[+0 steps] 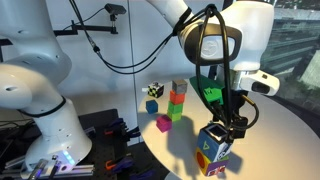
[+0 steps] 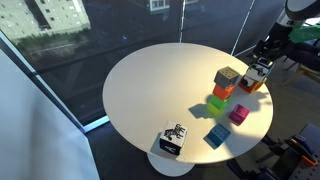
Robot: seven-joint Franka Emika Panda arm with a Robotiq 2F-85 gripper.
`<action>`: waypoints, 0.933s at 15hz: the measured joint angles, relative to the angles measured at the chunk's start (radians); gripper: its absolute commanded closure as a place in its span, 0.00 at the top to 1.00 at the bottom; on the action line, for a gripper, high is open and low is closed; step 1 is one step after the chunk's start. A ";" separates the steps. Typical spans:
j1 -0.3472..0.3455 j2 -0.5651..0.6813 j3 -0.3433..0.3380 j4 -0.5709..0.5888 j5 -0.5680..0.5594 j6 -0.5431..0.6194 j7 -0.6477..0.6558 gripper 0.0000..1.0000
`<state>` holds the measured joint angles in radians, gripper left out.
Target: Put the light blue plushy cube on top of the orange plushy cube
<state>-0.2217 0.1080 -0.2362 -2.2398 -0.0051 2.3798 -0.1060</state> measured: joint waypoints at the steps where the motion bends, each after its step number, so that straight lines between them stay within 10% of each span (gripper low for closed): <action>1: 0.000 -0.003 0.000 0.000 0.000 0.000 0.000 1.00; 14: 0.003 -0.126 0.016 0.006 -0.009 -0.184 -0.062 1.00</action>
<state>-0.2182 -0.0178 -0.2200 -2.2339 -0.0141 2.1955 -0.1679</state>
